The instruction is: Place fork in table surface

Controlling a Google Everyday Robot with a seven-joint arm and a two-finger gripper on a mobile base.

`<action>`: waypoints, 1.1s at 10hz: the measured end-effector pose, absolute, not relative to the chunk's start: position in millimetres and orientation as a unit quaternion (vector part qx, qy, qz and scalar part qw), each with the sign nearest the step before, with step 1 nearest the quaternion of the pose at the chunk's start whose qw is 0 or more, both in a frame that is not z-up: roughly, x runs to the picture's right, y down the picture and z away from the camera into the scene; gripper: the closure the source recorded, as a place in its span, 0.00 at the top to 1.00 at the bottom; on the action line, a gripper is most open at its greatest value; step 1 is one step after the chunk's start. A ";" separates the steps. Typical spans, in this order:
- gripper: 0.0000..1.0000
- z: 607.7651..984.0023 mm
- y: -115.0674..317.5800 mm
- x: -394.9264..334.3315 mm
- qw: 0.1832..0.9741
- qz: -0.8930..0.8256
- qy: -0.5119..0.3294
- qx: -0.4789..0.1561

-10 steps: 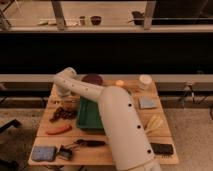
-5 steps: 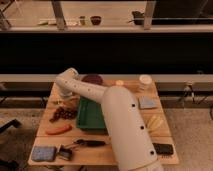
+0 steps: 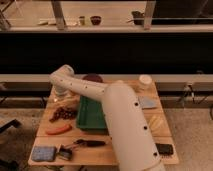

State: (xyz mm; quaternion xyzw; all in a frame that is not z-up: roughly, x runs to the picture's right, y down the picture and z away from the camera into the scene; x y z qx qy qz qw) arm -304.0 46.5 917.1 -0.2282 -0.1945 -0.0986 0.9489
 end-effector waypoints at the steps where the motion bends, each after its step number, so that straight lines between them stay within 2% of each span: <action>1: 0.00 913.3 45.9 -312.4 0.949 -0.103 -0.196 -0.227; 7: 0.00 903.7 34.7 -314.9 0.953 -0.101 -0.190 -0.212; 11: 0.00 913.9 34.8 -306.1 0.955 -0.095 -0.181 -0.213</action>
